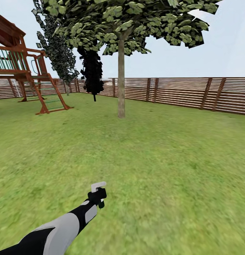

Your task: In the garden, pick up the pesticide atomizer on the floor and spray pesticide onto both trees until each tree trunk is fully covered.

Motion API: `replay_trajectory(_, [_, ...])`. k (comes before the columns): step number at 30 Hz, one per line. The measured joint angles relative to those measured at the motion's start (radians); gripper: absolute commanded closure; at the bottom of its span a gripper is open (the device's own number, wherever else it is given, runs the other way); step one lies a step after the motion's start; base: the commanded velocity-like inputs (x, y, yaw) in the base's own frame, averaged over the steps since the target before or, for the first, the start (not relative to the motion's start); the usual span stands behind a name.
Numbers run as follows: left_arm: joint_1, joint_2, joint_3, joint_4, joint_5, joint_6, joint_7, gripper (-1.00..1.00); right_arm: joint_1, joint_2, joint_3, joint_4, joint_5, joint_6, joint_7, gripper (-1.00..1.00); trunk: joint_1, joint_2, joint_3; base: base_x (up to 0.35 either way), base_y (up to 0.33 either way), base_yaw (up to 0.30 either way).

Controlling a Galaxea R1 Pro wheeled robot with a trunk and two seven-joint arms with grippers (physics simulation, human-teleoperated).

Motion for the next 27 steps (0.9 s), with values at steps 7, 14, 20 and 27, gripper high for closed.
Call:
replay_trajectory(7, [0.0,0.0,0.0,0.0,0.0,-0.001,0.0,1.0,0.0,0.0,0.001,0.0,0.0,0.001,0.0,-1.0,0.0,0.0,0.0,0.35,0.0,0.0])
replay_trajectory(14, [0.0,0.0,0.0,0.0,0.0,-0.001,0.0,1.0,0.0,0.0,0.002,0.0,0.001,0.001,0.001,-1.0,0.0,0.0,0.0,0.35,0.0,0.0])
replay_trajectory(20, [0.0,0.0,0.0,0.0,0.0,-0.001,0.0,1.0,0.0,0.0,0.002,-0.001,0.001,0.0,-0.001,-1.0,0.0,0.0,0.0,0.35,0.0,0.0])
replay_trajectory(27, [0.0,0.0,0.0,0.0,0.0,-0.001,0.0,1.0,0.0,-0.001,0.0,-0.001,0.001,-0.001,-0.001,-1.0,0.0,0.0,0.0,0.35,0.0,0.0])
